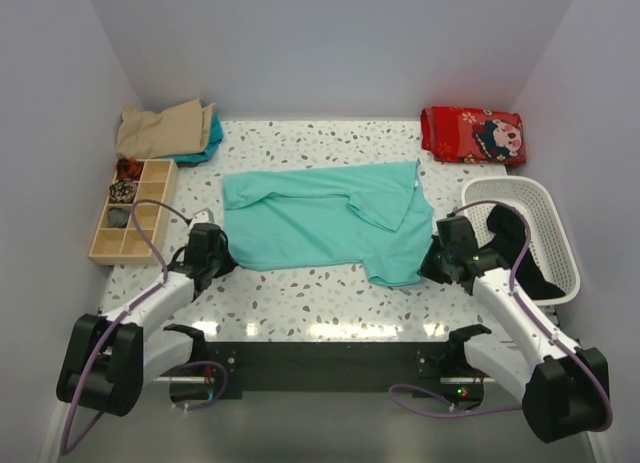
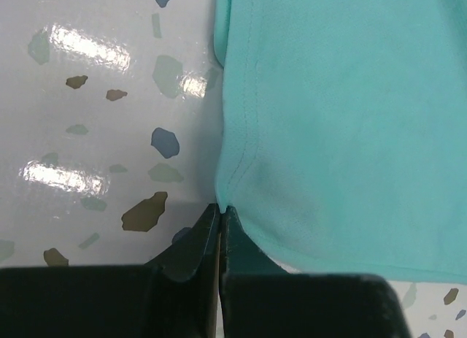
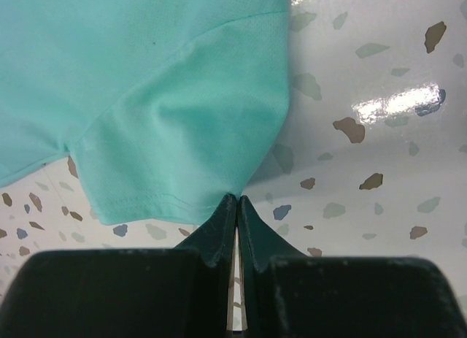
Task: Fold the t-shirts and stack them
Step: Grap the side of the flattened tshirt closest away from the robot with both arms, then fold the other side of the tshirt into a rectangle
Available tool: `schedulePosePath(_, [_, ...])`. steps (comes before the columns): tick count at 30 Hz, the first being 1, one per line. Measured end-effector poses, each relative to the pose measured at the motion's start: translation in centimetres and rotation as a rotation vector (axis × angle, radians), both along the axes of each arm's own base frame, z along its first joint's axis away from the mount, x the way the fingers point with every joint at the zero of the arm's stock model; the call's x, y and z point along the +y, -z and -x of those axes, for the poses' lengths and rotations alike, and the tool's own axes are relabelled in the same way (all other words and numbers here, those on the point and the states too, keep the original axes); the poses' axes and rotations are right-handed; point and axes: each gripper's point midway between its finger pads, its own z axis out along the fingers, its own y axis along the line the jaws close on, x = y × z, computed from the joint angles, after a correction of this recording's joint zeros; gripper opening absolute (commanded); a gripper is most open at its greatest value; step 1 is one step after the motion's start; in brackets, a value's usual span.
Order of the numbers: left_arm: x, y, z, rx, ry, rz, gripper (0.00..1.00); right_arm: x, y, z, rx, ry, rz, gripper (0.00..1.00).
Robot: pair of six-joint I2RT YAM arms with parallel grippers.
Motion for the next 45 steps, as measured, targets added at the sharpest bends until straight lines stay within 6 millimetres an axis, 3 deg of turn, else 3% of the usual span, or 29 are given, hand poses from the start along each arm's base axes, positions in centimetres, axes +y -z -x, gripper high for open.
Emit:
schedulePosePath(5, [0.0, -0.8, 0.2, 0.02, 0.021, -0.015, 0.0, 0.1, -0.7, -0.3, -0.013, -0.006, 0.0, 0.02])
schedulePosePath(14, [-0.4, -5.1, -2.9, -0.016, 0.059, -0.038, 0.0, 0.5, -3.1, -3.9, -0.063, -0.041, 0.033, 0.02])
schedulePosePath(24, [-0.2, -3.6, -3.7, 0.087, 0.096, -0.076, 0.0, 0.1, -5.6, -9.0, -0.147, -0.056, 0.117, 0.03])
schedulePosePath(38, [-0.5, -5.0, -9.6, 0.083, 0.138, -0.1, 0.0, 0.6, -5.9, -16.5, -0.161, -0.08, 0.172, 0.03])
schedulePosePath(45, [-0.4, -3.8, -11.5, 0.115, 0.149, -0.101, 0.0, 1.0, -6.0, -20.5, -0.169, -0.09, 0.177, 0.03])
